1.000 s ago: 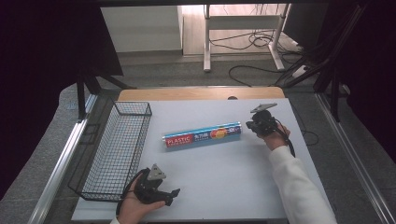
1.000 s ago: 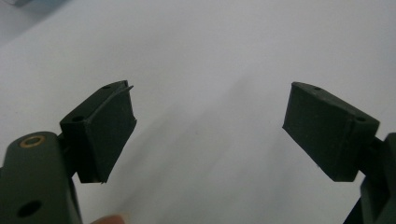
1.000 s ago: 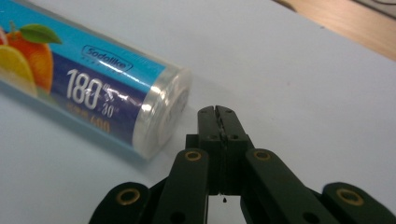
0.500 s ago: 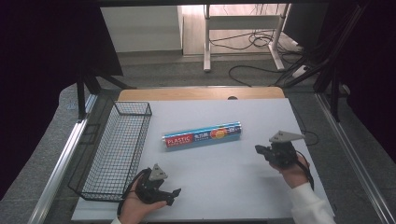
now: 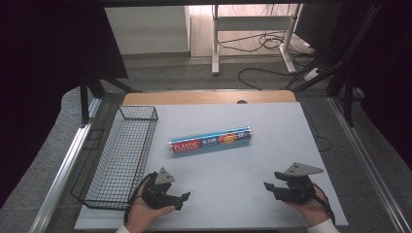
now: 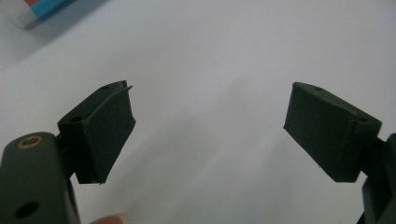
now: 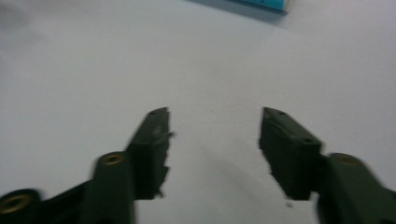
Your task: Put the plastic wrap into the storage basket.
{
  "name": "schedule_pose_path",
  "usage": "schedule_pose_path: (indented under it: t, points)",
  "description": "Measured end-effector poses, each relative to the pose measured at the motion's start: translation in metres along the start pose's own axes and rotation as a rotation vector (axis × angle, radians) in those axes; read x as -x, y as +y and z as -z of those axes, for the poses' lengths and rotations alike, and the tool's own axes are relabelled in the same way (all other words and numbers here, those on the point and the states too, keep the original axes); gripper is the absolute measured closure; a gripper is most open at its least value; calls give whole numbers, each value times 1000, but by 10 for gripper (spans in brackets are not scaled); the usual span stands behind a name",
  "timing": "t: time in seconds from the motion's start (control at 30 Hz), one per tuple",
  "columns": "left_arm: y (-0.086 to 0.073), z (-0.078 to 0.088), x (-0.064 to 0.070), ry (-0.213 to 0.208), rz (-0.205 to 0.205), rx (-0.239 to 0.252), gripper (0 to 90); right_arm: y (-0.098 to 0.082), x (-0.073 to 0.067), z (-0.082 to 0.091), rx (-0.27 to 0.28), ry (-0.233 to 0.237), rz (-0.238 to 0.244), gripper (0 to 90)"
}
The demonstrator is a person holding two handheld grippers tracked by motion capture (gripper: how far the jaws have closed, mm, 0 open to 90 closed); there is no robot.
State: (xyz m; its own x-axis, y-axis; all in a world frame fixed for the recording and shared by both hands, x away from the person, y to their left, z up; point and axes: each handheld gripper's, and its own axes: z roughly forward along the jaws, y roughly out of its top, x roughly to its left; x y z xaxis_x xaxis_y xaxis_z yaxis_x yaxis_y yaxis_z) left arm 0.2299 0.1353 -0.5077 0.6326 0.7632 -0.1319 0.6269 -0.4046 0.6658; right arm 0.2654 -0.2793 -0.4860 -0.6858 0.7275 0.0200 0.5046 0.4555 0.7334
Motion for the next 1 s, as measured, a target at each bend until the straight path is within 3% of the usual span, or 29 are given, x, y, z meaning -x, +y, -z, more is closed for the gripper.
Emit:
schedule_pose_path:
  t: [0.13,0.33,0.5,0.63,0.73,0.83,0.9,1.0]
  points:
    - [8,-1,2,22,-3,7,149,-4,0,1,25,4,-6,321]
    - [32,-3,7,2,-66,0,136,-9,2,0,24,24,-22,304]
    - [74,-6,10,15,-145,40,150,-7,2,2,38,18,-17,300]
    - [103,-11,2,0,-186,55,186,-7,3,2,38,17,-19,300]
    - [122,-17,-5,-39,-213,44,214,-7,3,2,33,16,-17,300]
    - [138,-26,-10,-46,-252,7,219,-8,3,1,31,17,-20,300]
    - [149,-34,-13,-82,-255,-20,218,-8,4,1,29,14,-19,301]
    - [160,-46,-17,-80,-263,-42,219,-9,4,1,28,13,-21,301]
